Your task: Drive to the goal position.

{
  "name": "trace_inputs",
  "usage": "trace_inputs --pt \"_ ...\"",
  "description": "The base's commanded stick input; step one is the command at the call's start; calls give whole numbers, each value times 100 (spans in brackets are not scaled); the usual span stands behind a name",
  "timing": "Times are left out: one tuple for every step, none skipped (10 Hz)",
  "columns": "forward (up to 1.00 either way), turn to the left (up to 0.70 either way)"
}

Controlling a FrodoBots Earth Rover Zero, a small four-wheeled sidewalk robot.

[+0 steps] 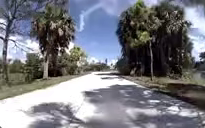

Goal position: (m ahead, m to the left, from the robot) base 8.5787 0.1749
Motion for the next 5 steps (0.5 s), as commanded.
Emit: trace_inputs --pt "85 0" --pt "85 0" --pt "85 0" --pt "85 0" --pt "85 0"
